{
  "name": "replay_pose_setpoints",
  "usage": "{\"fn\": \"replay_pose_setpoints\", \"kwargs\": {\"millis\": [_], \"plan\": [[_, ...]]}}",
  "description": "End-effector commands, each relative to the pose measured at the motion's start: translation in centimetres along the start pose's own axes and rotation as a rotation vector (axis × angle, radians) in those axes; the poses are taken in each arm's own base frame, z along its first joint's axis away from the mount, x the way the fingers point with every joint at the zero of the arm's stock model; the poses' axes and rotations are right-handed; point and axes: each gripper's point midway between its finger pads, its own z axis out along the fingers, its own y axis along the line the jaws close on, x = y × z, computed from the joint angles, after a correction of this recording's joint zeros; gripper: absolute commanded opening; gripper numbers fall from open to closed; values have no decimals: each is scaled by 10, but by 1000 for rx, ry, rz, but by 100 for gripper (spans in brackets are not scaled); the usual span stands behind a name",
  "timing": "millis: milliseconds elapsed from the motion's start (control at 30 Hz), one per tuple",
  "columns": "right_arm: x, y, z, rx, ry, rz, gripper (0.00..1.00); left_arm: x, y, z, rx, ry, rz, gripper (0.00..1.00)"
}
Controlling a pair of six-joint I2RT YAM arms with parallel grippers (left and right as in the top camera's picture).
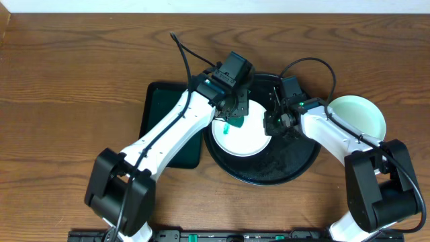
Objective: Clean dirty plates on tray and stack at the side
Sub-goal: 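Carry the wet green sponge right onto the white plate with the left gripper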
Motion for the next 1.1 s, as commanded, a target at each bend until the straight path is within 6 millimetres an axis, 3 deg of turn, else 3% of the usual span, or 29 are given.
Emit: {"fn": "replay_pose_setpoints", "kwargs": {"millis": [0, 167, 367, 733, 1067], "plan": [[-1, 5, -4, -14, -11, -46, 2, 3, 13, 19, -60, 24, -17, 8], [-1, 4, -4, -7, -14, -58, 1, 10, 27, 41, -113, 70, -26, 7], [-2, 0, -4, 13, -20, -58, 1, 10, 43, 43, -132, 101, -66, 7], [-1, 1, -4, 13, -20, -61, 1, 17, 42, 53, -118, 144, -72, 7], [-2, 2, -4, 12, -21, -61, 1, 38, 53, 81, -169, 235, -73, 7]]}}
